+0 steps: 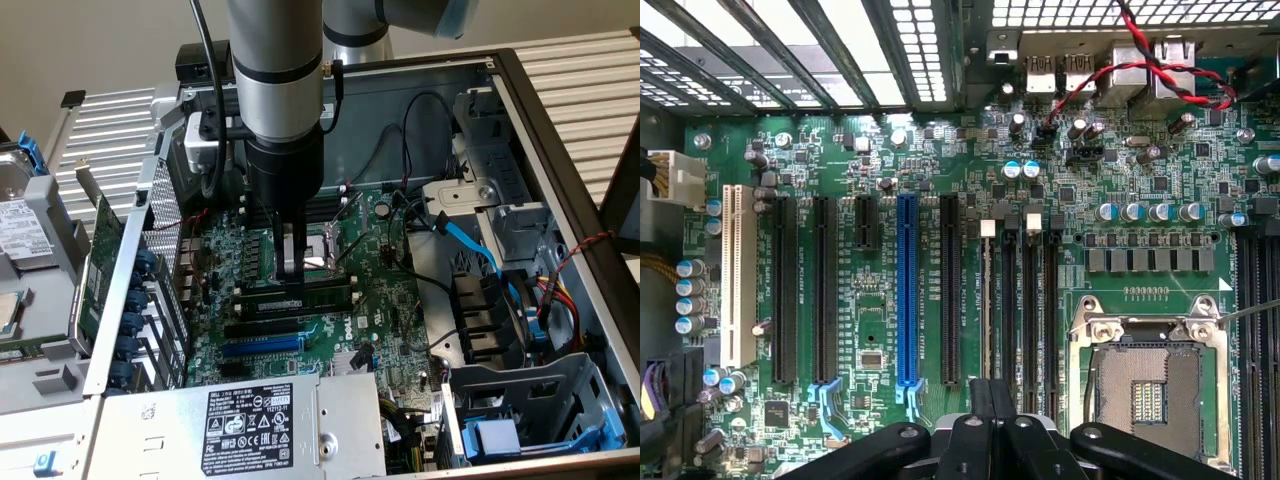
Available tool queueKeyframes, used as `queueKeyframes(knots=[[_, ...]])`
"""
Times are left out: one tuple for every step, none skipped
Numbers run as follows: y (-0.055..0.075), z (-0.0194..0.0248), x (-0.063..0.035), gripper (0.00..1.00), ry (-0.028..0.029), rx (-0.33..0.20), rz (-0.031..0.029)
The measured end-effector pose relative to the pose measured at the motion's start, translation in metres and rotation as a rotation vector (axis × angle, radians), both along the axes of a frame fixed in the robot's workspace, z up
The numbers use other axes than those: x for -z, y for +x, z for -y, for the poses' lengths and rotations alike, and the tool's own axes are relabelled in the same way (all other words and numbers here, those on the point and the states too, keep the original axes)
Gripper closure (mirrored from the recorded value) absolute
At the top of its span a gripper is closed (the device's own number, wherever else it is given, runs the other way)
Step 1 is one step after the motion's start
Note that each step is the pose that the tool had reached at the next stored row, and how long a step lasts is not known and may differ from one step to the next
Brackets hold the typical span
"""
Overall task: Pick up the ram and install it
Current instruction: 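Press down the ram until it locks into place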
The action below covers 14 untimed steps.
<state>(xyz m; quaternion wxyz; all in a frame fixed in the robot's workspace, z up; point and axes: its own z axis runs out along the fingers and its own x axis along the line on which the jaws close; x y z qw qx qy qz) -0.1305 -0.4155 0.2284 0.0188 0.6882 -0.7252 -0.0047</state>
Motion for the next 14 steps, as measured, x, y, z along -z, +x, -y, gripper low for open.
queueKeyframes(knots=[[0.0, 0.0, 0.0002, 0.9, 0.0001, 0.0, -0.0001], [0.0, 0.0, 0.0006, 0.9, 0.0006, 0.0, 0.0003], [0.0001, 0.0, 0.0009, 0.9, 0.0008, 0.0, 0.0002], [0.0, 0.0, 0.001, 0.9, 0.0008, 0.0, 0.0], [0.0, 0.0, 0.0011, 0.9, 0.0011, 0.0, -0.0002], [0.0, 0.0, 0.0012, 0.9, 0.0019, 0.0, -0.0002], [-0.0001, -0.0001, 0.0014, 0.9, 0.0035, 0.0, -0.0003], [-0.0001, -0.0001, 0.0015, 0.9, 0.0047, 0.0, 0.0], [-0.0001, -0.0001, 0.0016, 0.9, 0.0059, 0.0, 0.0], [-0.0001, 0.0, 0.0016, 0.9, 0.0066, 0.0, -0.0001], [0.0, 0.0, 0.0016, 0.9, 0.0072, 0.0, -0.0004], [0.0, 0.0, 0.0015, 0.9, 0.0073, 0.0, -0.0009], [0.0, -0.0001, 0.0008, 0.9, 0.0081, 0.0, -0.0008], [0.0, -0.0002, -0.0011, 0.9, 0.009, 0.0, -0.0007]])
